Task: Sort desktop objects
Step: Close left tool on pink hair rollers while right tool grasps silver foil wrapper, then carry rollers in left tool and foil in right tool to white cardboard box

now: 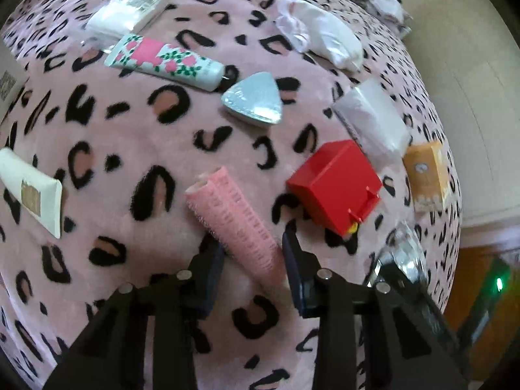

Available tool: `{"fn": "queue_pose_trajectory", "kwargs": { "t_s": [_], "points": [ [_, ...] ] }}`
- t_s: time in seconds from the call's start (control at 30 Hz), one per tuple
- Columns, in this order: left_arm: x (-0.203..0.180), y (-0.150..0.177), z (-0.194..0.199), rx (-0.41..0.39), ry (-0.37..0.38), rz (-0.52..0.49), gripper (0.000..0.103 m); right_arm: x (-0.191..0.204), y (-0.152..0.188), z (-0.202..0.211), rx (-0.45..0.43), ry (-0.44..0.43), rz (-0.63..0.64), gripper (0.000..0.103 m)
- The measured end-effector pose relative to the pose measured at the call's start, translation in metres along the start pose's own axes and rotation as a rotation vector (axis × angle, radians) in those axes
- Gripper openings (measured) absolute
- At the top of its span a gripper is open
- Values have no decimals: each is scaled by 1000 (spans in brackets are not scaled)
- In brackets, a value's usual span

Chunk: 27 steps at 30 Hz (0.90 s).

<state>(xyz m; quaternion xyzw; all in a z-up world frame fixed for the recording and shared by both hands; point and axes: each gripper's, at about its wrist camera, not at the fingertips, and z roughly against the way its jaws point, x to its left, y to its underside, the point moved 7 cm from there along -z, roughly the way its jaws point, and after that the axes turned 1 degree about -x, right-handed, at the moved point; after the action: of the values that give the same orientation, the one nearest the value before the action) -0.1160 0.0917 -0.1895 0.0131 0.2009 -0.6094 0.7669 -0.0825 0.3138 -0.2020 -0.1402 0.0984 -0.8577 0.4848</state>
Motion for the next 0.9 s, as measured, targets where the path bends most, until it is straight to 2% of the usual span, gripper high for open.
{"fn": "queue_pose_trajectory", "kwargs": {
  "t_s": [0.2, 0.27, 0.3, 0.33, 0.37, 0.4, 0.53, 0.63, 0.9],
  "points": [
    [3, -1, -7, 9, 32, 1, 36, 13, -9, -15, -50, 30, 70, 103],
    [4, -1, -8, 4, 47, 4, 36, 16, -9, -13, -90, 7, 86, 96],
    [4, -1, -7, 3, 57, 6, 36, 17, -8, -11, -104, -4, 96, 80],
    [4, -1, -7, 2, 67, 7, 35, 18, -7, -9, -119, -14, 106, 58],
    [6, -1, -6, 1, 78, 10, 35, 19, -7, -4, -136, -26, 112, 48],
    [6, 0, -3, -1, 93, 7, 34, 17, -6, 0, -147, -46, 100, 45],
    [7, 4, 9, -11, 146, -24, 31, 9, -1, 14, -176, -129, 46, 45],
    [7, 7, 23, -36, 157, -70, 30, 2, 6, 27, -197, -164, 26, 45],
    [15, 11, 61, -99, 122, -165, 28, 11, 17, 69, -243, -189, 65, 45]
  ]
}}
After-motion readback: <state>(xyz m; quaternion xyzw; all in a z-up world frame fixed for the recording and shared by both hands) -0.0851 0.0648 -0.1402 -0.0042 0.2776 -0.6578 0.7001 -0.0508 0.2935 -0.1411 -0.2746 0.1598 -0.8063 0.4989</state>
